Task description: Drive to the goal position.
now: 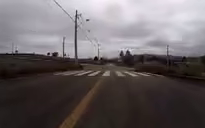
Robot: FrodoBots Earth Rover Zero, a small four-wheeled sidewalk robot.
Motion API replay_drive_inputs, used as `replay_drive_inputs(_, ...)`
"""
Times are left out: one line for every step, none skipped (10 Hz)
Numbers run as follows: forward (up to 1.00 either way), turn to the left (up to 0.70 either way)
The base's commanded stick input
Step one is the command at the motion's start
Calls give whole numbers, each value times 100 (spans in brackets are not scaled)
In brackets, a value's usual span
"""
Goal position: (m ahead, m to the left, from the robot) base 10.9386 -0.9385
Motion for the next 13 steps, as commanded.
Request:
replay_drive_inputs(70,0)
replay_drive_inputs(70,0)
replay_drive_inputs(70,0)
replay_drive_inputs(70,0)
replay_drive_inputs(70,0)
replay_drive_inputs(70,0)
replay_drive_inputs(70,0)
replay_drive_inputs(70,0)
replay_drive_inputs(70,0)
replay_drive_inputs(70,0)
replay_drive_inputs(70,0)
replay_drive_inputs(70,0)
replay_drive_inputs(70,0)
